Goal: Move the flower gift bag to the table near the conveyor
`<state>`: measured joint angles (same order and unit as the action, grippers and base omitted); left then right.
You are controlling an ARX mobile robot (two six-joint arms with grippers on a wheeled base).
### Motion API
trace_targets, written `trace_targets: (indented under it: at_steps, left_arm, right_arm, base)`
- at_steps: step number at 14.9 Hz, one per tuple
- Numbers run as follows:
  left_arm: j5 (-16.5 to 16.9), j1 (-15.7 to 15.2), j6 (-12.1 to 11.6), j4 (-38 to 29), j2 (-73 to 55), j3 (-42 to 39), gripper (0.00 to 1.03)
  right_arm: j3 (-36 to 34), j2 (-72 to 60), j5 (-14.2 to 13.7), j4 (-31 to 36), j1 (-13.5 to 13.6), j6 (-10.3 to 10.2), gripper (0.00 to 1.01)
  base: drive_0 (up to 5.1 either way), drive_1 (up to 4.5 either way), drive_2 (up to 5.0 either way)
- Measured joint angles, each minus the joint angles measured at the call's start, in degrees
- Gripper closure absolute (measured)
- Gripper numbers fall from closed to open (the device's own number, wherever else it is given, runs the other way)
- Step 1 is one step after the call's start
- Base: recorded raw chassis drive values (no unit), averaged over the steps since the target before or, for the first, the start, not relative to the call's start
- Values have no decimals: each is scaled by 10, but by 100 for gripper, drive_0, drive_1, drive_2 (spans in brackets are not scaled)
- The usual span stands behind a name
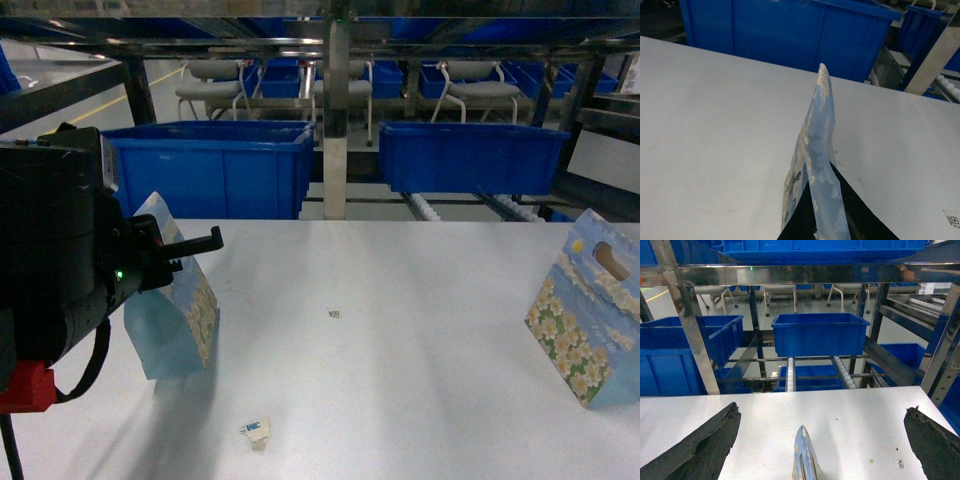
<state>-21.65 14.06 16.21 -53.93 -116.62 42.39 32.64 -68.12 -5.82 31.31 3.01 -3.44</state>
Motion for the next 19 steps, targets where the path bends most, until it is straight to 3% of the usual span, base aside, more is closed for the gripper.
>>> trace_targets:
  at_steps: [2, 7, 11, 19]
  left_arm:
    - [0, 5, 1, -4, -4, -4, 101]
    - [2, 7, 0, -13, -4, -7, 43]
    - [5, 3, -1, -5, 24, -9, 3]
    - [27, -33, -5, 22, 122, -11, 5]
  right_arm:
    - [0, 0, 0, 0, 0, 0, 3]
    - [0, 0, 0, 0, 0, 0, 3]
    - [0, 0, 0, 0, 0, 0, 3]
    - [0, 0, 0, 0, 0, 0, 3]
  base:
    - [0, 0, 0]
    - [0, 0, 0]
    - [0, 0, 0]
    - [0, 0, 0]
